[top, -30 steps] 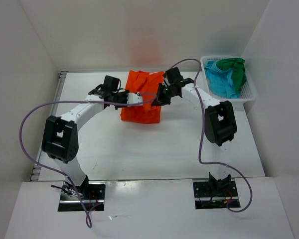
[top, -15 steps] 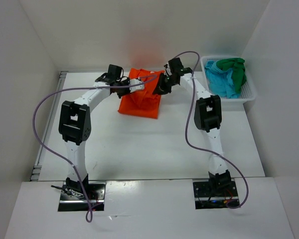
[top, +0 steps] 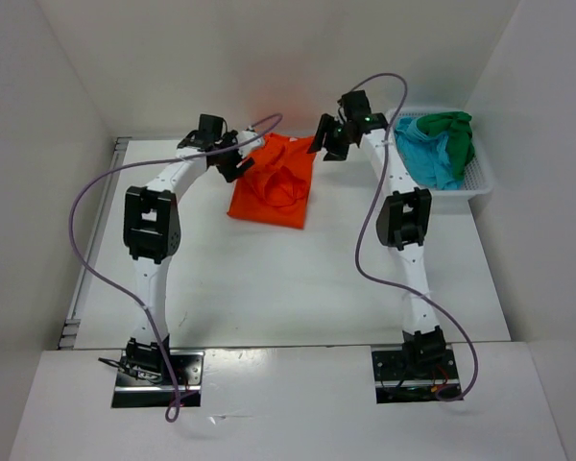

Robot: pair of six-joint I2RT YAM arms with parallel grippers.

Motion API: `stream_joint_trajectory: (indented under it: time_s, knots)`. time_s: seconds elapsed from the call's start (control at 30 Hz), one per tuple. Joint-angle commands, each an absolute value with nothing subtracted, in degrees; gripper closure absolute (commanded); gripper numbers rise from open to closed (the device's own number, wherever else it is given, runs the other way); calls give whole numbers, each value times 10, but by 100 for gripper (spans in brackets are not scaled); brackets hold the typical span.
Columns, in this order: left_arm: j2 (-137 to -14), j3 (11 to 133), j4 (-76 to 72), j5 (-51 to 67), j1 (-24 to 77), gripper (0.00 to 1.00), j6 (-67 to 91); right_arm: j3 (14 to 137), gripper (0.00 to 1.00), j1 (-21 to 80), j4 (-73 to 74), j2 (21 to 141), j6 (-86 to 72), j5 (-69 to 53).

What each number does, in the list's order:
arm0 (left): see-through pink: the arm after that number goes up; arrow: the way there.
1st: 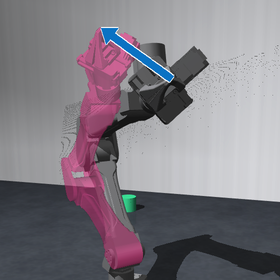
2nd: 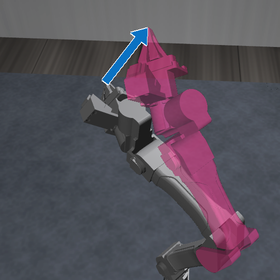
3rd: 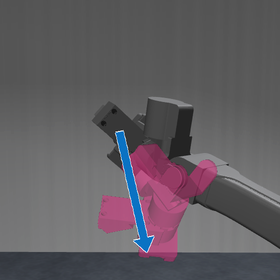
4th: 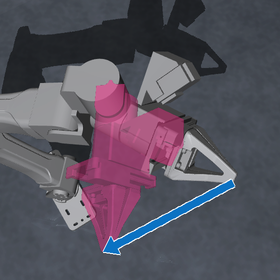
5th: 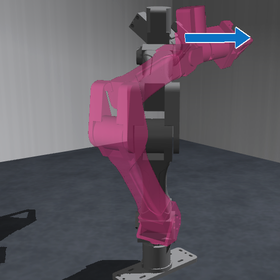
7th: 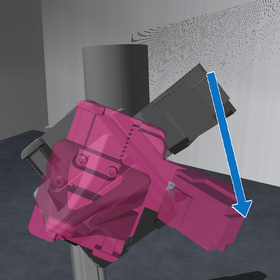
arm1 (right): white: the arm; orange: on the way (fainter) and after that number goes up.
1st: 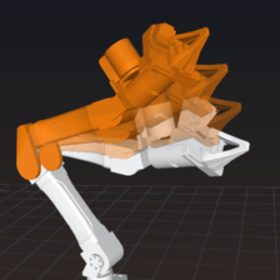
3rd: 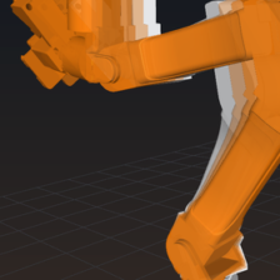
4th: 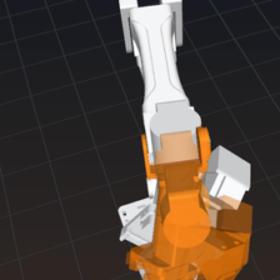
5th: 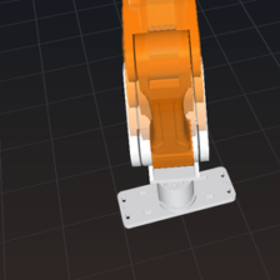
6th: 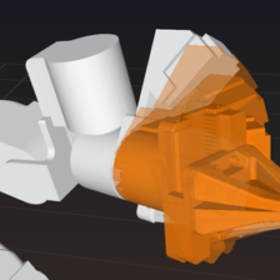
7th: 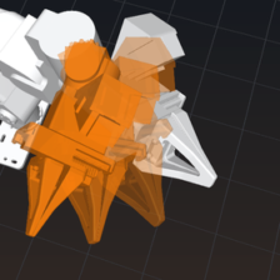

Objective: Fold and stack the t-shirts
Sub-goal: Fold the folded rectangular tshirt in 1/3 of the way

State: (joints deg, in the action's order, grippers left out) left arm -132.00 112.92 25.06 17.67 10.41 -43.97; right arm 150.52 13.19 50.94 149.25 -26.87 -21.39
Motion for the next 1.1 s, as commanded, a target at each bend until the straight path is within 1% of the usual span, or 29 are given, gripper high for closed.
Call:
stream_joint_trajectory:
  time_s: [0.0,0.03,0.07,0.1,0.13,0.17,0.23,0.27,0.33,0.37,0.4,0.53,0.6,0.9,0.97,1.03,1.07]
  knots:
    - [-1276,1167,259,210,86,23,-349,1522,35,126,550,1401,-218,-118]
    - [-1267,1167,264,215,86,21,-342,1499,35,134,550,1381,-208,-106]
    - [-1246,1154,270,221,86,18,-336,1442,38,141,550,1361,-187,-82]
    - [-1234,1145,279,221,81,11,-322,1411,40,149,550,1318,-174,-71]
    - [-1224,1136,286,221,81,11,-316,1339,42,161,534,1297,-164,-62]
    - [-1202,1123,293,221,81,11,-311,1301,51,189,523,1277,-147,-56]
    - [-1183,1071,311,228,64,10,-292,1206,63,225,502,1237,-132,-56]
    - [-1166,1048,311,241,58,10,-286,1190,77,263,496,1237,-127,-56]
    - [-1149,979,316,249,45,10,-275,1173,89,299,488,1249,-120,-63]
    - [-1137,960,316,254,45,9,-275,1173,97,327,483,1260,-120,-63]
    - [-1131,947,316,254,40,9,-268,1189,100,336,483,1274,-129,-71]
    - [-1120,908,311,236,34,7,-254,1294,100,349,495,1373,-149,-91]
    - [-1120,897,306,229,29,7,-247,1342,100,349,500,1396,-159,-91]
    - [-1130,892,300,224,7,6,-212,1389,100,333,495,1452,-177,-103]
    - [-1130,892,300,224,7,5,-207,1399,100,328,495,1457,-184,-110]
    - [-1135,892,305,247,7,1,-207,1407,100,328,490,1462,-189,-110]
    - [-1136,892,305,254,7,1,-207,1407,100,328,490,1462,-189,-110]
